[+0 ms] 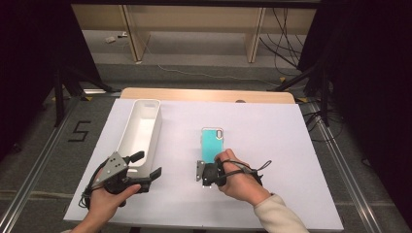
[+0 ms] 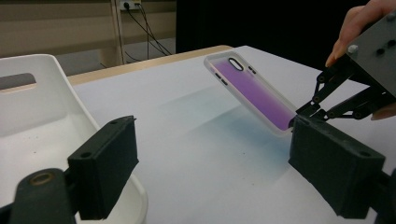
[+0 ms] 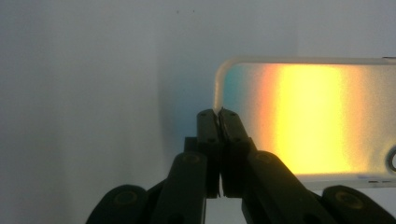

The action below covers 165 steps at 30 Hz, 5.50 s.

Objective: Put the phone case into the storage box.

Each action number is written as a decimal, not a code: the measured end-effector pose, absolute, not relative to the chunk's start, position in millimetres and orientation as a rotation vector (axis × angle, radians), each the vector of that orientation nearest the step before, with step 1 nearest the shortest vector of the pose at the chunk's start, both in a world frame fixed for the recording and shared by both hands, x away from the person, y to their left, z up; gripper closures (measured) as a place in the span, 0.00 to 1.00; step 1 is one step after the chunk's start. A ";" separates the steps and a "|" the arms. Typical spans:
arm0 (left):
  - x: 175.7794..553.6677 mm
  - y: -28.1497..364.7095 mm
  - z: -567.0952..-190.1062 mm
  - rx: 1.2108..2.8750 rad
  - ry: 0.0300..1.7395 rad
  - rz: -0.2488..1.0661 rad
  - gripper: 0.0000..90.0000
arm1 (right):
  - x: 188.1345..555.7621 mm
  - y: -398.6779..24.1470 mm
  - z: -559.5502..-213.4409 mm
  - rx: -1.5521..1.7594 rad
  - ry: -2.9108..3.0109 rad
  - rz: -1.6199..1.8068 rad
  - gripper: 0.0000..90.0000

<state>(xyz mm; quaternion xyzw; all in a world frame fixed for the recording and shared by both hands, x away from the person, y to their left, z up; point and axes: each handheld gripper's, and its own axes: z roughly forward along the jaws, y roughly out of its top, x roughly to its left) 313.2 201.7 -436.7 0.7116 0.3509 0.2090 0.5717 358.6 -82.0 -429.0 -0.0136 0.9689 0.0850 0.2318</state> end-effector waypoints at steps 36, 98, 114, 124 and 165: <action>404.0 113.7 -425.8 1.777 0.897 0.328 0.23 | 348.3 -69.9 -424.5 -0.123 2.623 0.253 0.99; 430.3 105.6 -427.1 1.727 1.050 0.202 0.81 | 339.1 -59.3 -433.2 -0.136 2.597 0.215 0.99; 424.9 104.4 -419.2 1.673 1.004 0.113 0.91 | 340.7 -58.6 -438.0 -0.121 2.602 0.210 0.98; 423.6 108.4 -414.6 1.648 0.999 0.094 0.93 | 342.8 -61.2 -434.0 -0.086 2.600 0.261 0.88; 424.8 142.4 -392.6 1.613 0.977 0.225 0.93 | 354.6 -126.5 -409.2 0.545 2.433 1.043 0.27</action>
